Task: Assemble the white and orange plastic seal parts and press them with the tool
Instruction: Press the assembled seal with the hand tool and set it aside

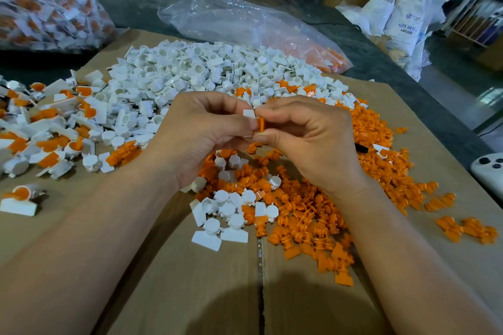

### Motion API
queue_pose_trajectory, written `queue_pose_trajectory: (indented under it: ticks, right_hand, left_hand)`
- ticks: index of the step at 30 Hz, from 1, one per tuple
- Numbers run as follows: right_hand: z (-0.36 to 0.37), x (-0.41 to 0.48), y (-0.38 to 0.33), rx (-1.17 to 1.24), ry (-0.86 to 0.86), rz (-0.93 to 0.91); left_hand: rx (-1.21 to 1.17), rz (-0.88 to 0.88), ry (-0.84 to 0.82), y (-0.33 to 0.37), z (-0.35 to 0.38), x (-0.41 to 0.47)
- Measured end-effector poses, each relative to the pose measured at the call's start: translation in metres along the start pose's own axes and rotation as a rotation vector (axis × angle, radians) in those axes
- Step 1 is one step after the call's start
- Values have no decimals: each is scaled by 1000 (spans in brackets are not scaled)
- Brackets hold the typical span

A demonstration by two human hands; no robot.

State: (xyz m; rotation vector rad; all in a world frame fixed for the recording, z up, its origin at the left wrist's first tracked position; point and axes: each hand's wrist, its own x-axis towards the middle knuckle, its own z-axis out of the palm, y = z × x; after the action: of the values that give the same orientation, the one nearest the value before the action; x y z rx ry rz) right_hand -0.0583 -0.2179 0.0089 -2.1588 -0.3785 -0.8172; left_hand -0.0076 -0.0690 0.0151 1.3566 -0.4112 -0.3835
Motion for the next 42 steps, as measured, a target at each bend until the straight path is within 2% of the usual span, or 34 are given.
queue_pose_trajectory:
  ticks: [5, 10, 12, 14, 17, 20, 23, 28, 33, 39, 42]
  right_hand:
    - [0, -1, -3, -77, -9, -39]
    - [-1, -1, -5, -50, -36, -9]
    - [-5, 1, -8, -13, -86, 80]
    - [-14, 5, -7, -38, -96, 253]
    - [-38, 12, 7, -278, -64, 477]
    - [-56, 14, 22, -568, -259, 630]
    - [-57, 12, 25, -717, -517, 714]
    - [-49, 9, 26, -822, -665, 723]
    - [-43, 8, 24, -836, -584, 727]
    - [-42, 11, 18, -855, -392, 621]
    - [-45, 12, 14, -846, -361, 612]
  left_hand:
    - [44, 31, 38, -1, 1, 1]
    - [10, 36, 43, -4, 2, 3]
    - [-16, 18, 46, -4, 2, 3]
    - [-66, 2, 59, -3, 1, 4]
    - [-152, -9, 81, -1, -2, 5]
    - [-187, -14, 95, 0, -2, 4]
    - [-202, -19, 100, 0, -2, 3]
    - [-211, -22, 102, 1, -2, 3]
    - [-207, -29, 102, 0, -2, 3]
    - [-238, -47, 120, -1, -3, 5]
    - [-248, -38, 125, -2, -4, 6]
